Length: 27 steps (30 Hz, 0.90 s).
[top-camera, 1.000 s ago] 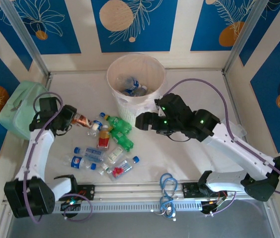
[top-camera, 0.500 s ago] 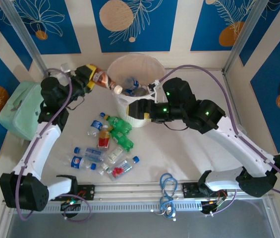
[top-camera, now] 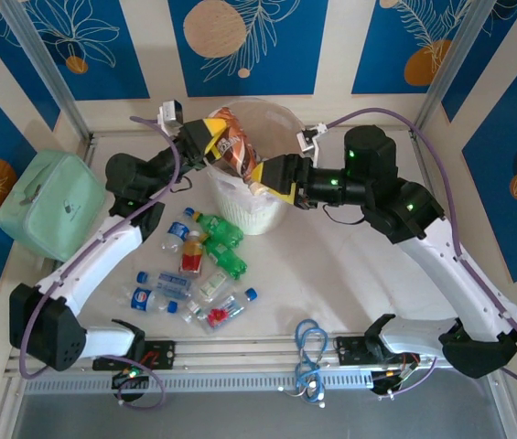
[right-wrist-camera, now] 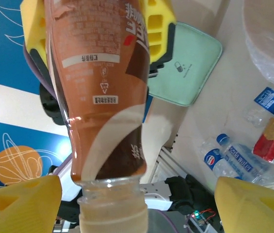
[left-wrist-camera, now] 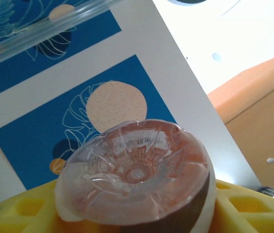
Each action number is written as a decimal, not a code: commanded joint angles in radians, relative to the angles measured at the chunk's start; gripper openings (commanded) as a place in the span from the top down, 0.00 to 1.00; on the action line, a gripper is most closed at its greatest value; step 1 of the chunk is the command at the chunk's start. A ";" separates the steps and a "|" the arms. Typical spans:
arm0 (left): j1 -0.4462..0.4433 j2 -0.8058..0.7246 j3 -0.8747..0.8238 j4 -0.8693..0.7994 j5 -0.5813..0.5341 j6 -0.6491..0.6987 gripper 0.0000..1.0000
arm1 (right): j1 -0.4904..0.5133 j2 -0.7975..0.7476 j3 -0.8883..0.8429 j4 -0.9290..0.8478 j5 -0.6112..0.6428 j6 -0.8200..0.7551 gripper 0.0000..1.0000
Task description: Put the plastic bottles in the bin
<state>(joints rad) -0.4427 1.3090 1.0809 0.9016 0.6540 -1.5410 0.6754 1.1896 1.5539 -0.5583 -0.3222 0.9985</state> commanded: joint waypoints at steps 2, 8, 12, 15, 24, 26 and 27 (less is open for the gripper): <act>-0.034 0.024 0.001 0.138 0.010 -0.022 0.44 | -0.003 -0.012 -0.018 0.038 -0.052 0.017 0.23; -0.050 0.032 -0.002 0.137 0.010 -0.006 0.44 | 0.000 -0.015 -0.028 0.044 -0.057 0.018 0.32; -0.054 0.038 -0.009 0.145 0.007 -0.007 0.45 | 0.003 -0.015 -0.033 0.044 -0.055 0.014 0.35; -0.057 0.041 -0.010 0.141 0.009 -0.006 0.45 | 0.007 -0.016 -0.035 0.052 -0.056 0.016 0.38; -0.057 0.024 -0.027 0.031 0.006 0.058 0.46 | 0.034 -0.008 -0.019 0.023 -0.033 -0.010 0.49; -0.057 0.019 -0.032 0.020 -0.003 0.066 0.46 | 0.041 -0.008 -0.015 0.014 -0.025 -0.015 0.51; -0.057 0.019 -0.034 0.016 -0.006 0.069 0.46 | 0.042 -0.008 -0.014 0.008 -0.019 -0.019 0.52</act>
<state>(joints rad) -0.4900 1.3437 1.0599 0.9337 0.6540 -1.5177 0.7044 1.1877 1.5280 -0.5392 -0.3393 1.0016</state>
